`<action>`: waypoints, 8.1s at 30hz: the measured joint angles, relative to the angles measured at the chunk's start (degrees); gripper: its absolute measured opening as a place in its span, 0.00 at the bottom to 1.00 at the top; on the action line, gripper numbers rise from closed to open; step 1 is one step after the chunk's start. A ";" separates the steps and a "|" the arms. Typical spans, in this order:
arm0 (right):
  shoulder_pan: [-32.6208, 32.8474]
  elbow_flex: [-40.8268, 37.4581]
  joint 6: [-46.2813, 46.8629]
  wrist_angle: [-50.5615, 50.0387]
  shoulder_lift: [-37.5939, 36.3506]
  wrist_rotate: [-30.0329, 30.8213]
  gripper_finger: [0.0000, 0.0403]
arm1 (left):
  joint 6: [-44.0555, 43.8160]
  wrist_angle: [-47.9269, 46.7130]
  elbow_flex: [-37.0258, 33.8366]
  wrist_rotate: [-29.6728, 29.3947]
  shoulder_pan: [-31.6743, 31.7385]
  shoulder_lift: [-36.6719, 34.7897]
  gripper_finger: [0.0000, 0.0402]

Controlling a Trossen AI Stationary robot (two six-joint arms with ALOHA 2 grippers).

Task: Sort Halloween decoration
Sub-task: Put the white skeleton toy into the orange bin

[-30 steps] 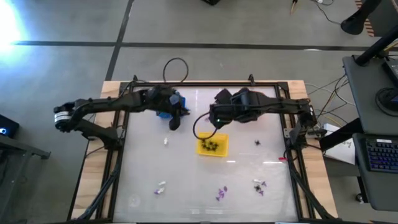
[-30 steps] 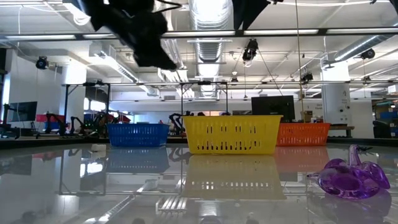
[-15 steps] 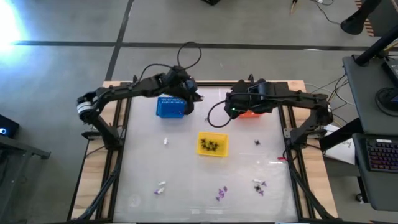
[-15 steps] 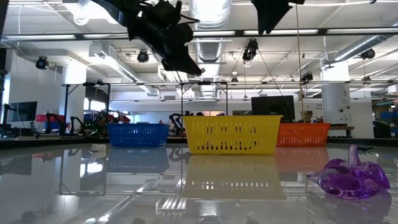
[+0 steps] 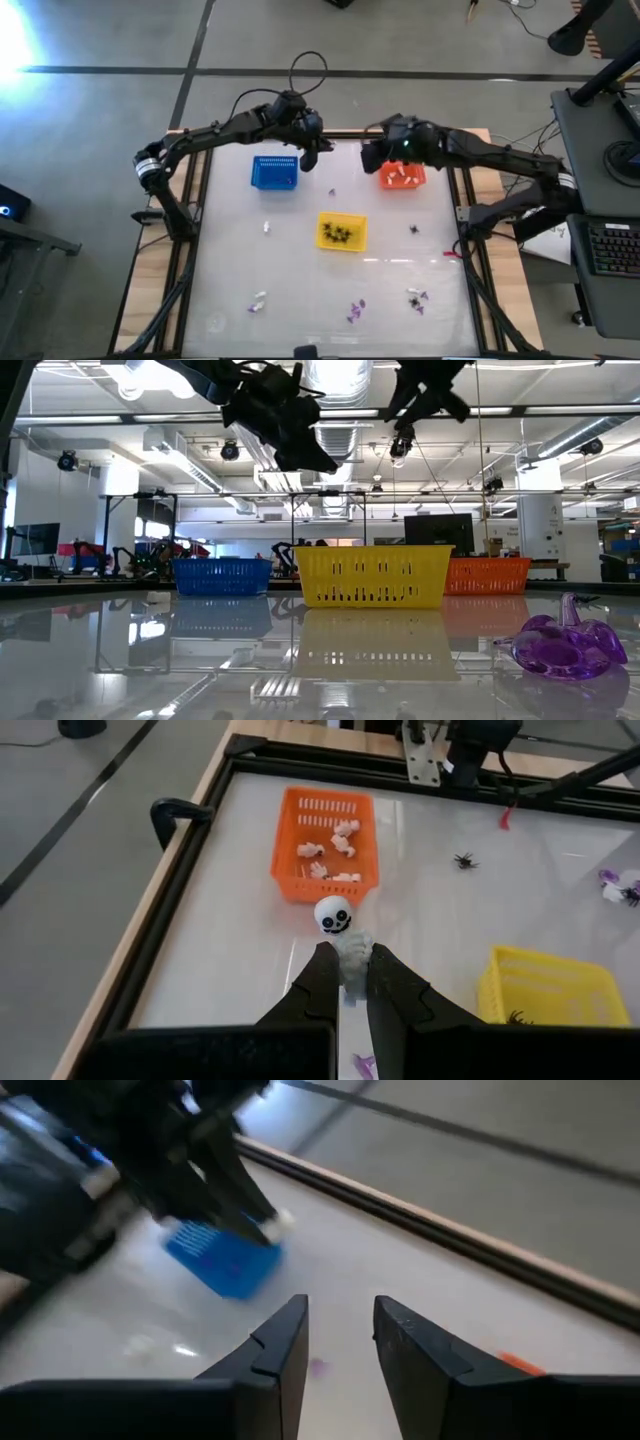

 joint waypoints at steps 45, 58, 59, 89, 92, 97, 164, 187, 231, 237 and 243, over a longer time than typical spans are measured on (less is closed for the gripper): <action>-14.05 -11.30 10.71 39.00 12.70 -30.74 0.33 | 1.18 1.27 0.52 -0.42 1.33 0.13 0.00; -14.23 -11.30 9.84 41.21 14.20 -30.76 0.16 | 1.18 1.19 0.41 -0.79 1.38 0.24 0.00; -14.31 -11.28 9.84 41.30 14.18 -30.84 0.15 | 1.18 1.27 0.41 -0.81 1.38 0.24 0.00; -14.42 -11.24 4.91 35.93 13.05 -32.00 0.04 | 3.23 -3.30 0.85 -2.87 1.33 -0.55 0.32; -14.42 -11.21 1.95 27.70 11.30 -31.69 0.04 | 4.76 -5.99 0.87 -3.49 1.36 -1.79 0.32; -14.42 -11.21 -2.59 13.66 7.95 -27.90 0.04 | 6.79 -10.48 0.93 -5.17 1.54 -4.13 0.32; -6.40 -6.41 -31.06 4.89 33.85 -32.20 0.32 | 5.03 -22.79 0.87 -7.94 1.81 -7.39 0.32; -6.64 -3.44 -24.59 1.47 37.44 -29.00 0.03 | 3.62 -25.05 0.85 -7.87 1.81 -7.37 0.32; -21.11 -7.83 -32.43 -27.14 16.64 -14.12 0.03 | 4.51 -25.93 0.85 -7.83 1.81 -7.34 0.32; -21.24 -12.10 -33.04 -21.95 18.29 -13.69 0.03 | 4.76 -25.98 0.85 -7.83 1.81 -7.34 0.32; -21.17 -13.71 -30.37 -19.05 18.70 -12.35 0.03 | 5.07 -26.55 0.85 -7.83 1.81 -7.34 0.32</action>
